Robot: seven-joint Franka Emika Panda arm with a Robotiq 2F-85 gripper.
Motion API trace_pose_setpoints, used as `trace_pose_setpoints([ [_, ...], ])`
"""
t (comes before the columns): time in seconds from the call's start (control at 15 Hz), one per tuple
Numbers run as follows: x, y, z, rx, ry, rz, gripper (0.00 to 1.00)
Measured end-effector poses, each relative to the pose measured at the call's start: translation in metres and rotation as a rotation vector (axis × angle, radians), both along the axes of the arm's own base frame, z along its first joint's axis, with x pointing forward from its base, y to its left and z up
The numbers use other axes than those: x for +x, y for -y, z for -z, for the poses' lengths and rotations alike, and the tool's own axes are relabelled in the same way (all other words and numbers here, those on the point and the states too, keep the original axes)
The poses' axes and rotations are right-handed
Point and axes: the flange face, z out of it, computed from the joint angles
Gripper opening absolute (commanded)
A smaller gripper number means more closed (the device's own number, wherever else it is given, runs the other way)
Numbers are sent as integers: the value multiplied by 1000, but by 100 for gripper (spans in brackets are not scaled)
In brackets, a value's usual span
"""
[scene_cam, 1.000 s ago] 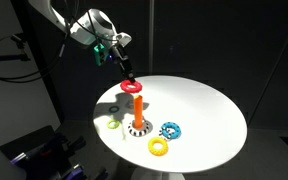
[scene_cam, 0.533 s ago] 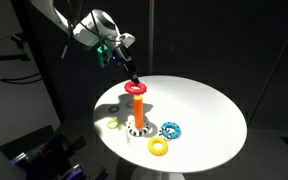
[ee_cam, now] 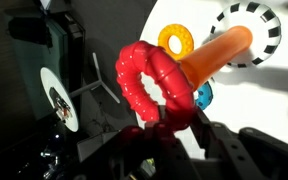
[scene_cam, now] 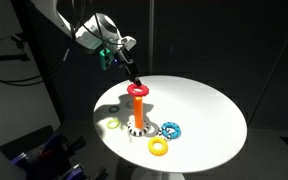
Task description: Pick up the red ring and put it on the ring holder
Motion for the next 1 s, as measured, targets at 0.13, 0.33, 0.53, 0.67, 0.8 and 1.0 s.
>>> trace_pose_setpoints([
  [0.13, 1, 0, 4, -9, -3, -7, 9],
  [0.33, 1, 0, 11, -15, -11, -14, 9],
  [0.53, 2, 0, 15, -20, -13, -21, 9],
  [0.67, 3, -1, 18, -17, -11, -24, 9],
  [0.8, 3, -3, 21, -13, -8, -27, 8],
  [1.0, 4, -7, 26, -9, -6, -32, 8],
])
